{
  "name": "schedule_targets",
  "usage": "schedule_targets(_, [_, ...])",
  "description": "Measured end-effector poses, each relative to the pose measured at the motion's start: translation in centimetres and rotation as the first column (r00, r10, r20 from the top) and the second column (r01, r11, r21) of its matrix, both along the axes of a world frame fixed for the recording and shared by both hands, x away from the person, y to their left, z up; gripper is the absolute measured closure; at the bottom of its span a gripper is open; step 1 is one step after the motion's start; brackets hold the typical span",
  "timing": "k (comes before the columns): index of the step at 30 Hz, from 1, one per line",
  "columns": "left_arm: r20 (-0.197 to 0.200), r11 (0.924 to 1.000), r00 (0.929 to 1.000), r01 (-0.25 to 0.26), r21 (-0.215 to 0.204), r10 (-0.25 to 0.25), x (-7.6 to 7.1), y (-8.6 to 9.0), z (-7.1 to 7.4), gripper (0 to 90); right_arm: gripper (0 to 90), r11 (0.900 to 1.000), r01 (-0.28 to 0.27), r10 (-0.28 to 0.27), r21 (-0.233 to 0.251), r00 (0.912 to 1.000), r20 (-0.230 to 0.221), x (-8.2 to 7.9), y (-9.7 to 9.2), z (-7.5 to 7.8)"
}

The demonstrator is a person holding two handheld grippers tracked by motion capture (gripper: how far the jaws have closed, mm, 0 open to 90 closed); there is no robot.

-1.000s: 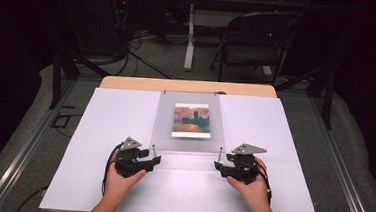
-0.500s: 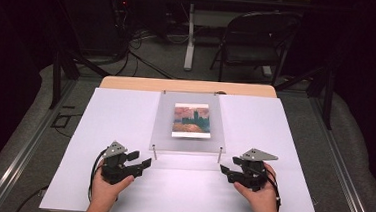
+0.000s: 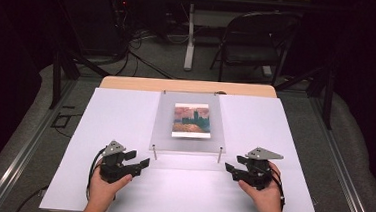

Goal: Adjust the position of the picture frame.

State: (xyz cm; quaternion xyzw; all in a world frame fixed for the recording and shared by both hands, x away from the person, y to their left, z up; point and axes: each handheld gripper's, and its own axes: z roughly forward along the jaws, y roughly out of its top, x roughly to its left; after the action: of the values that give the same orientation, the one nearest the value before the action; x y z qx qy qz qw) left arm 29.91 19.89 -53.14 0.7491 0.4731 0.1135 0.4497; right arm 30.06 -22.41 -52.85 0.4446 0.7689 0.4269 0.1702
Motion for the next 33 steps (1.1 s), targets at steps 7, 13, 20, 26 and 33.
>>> schedule_targets(7, [0.029,0.9998,0.9995,-0.011,-0.016,0.012,0.2,0.4,0.4,32.3,44.6,1.0000,0.003,-0.003,-0.004,1.0000,0.008,0.2,-0.7,0.4])
schedule_targets(13, [0.021,0.9967,0.9983,-0.053,-0.062,0.055,1.0,1.3,0.6,33.8,44.8,1.0000,0.000,0.000,0.009,1.0000,0.005,0.5,-0.9,0.6])
schedule_targets(20, [0.001,0.9965,0.9974,-0.071,-0.043,0.072,2.4,1.7,1.2,34.2,39.3,0.9997,0.020,-0.020,0.011,0.9998,0.007,1.6,-1.1,0.8])
schedule_targets(26, [0.002,0.9977,0.9977,-0.067,-0.011,0.067,3.8,1.9,1.7,34.2,37.8,0.9994,0.028,-0.029,0.018,0.9995,0.012,3.1,-1.2,1.3])
schedule_targets(33, [0.007,0.9985,0.9985,-0.054,-0.008,0.054,5.6,1.6,2.5,34.1,34.2,0.9999,0.010,-0.010,0.003,0.9999,-0.013,5.7,-1.0,2.1])
